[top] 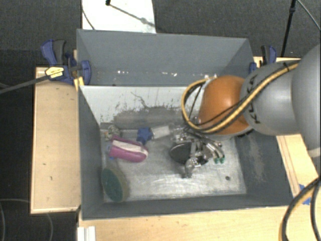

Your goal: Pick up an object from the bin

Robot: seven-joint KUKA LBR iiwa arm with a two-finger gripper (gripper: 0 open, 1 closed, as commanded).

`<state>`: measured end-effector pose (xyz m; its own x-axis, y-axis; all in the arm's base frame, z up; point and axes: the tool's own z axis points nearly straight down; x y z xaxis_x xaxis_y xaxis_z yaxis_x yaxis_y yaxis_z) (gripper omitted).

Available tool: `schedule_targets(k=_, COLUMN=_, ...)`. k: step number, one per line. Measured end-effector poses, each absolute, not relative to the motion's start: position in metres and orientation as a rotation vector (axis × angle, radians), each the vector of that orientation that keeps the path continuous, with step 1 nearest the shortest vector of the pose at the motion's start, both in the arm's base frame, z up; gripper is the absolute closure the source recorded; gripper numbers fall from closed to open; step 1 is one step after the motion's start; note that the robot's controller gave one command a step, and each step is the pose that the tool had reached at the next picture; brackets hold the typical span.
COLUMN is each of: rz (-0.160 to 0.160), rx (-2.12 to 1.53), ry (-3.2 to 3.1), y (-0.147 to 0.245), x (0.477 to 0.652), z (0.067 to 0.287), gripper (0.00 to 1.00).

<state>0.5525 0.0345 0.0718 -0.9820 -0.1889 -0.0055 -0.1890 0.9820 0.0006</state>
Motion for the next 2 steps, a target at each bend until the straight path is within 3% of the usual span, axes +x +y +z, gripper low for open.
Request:
schedule_targets(k=1, rz=0.002, rx=-0.294, ry=3.117, y=0.034, x=0.554, z=0.075, gripper=1.0)
schedule_targets(k=2, rz=0.0, rx=-0.275, ry=3.118, y=0.029, x=0.559, z=0.174, gripper=1.0)
